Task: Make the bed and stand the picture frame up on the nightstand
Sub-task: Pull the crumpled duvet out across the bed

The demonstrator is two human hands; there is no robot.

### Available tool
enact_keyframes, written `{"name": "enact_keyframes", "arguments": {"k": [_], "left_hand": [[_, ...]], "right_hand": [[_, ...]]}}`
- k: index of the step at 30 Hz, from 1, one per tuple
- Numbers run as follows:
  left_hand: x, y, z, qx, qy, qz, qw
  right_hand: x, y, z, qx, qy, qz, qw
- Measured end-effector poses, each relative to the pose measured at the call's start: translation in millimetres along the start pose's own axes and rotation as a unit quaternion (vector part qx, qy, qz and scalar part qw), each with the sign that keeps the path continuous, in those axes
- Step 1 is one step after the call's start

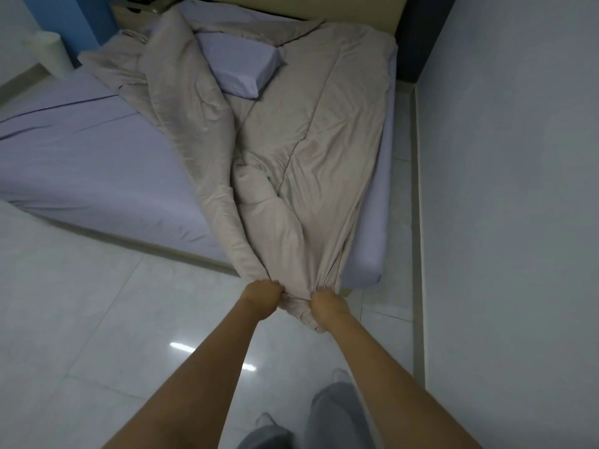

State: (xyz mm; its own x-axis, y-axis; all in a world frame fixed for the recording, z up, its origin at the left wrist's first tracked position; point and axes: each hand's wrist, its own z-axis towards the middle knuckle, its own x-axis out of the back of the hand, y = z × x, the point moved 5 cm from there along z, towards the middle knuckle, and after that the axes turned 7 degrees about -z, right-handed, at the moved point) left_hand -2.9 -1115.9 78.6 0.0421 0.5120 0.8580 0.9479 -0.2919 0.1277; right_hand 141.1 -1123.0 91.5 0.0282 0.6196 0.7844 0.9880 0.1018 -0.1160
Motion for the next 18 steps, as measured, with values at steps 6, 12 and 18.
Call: {"name": "enact_keyframes", "arguments": {"k": [6,12,18], "left_hand": [[4.2,-16.3,-4.3,0.027,-0.006,-0.054,0.998],[16.5,-33.9,14.8,0.025,-0.001,-0.078,0.997],[48.7,-69.6,37.5,0.045,-0.009,-0.090,0.995]], "right_hand": [[8.0,-3.2,0.6,-0.052,-0.080,-0.013,0.995],[31.4,-6.0,16.1,-0.041,-0.020,0.012,0.999],[65.9,-20.3,63.3,-0.049,-0.090,-0.037,0.994]]}}
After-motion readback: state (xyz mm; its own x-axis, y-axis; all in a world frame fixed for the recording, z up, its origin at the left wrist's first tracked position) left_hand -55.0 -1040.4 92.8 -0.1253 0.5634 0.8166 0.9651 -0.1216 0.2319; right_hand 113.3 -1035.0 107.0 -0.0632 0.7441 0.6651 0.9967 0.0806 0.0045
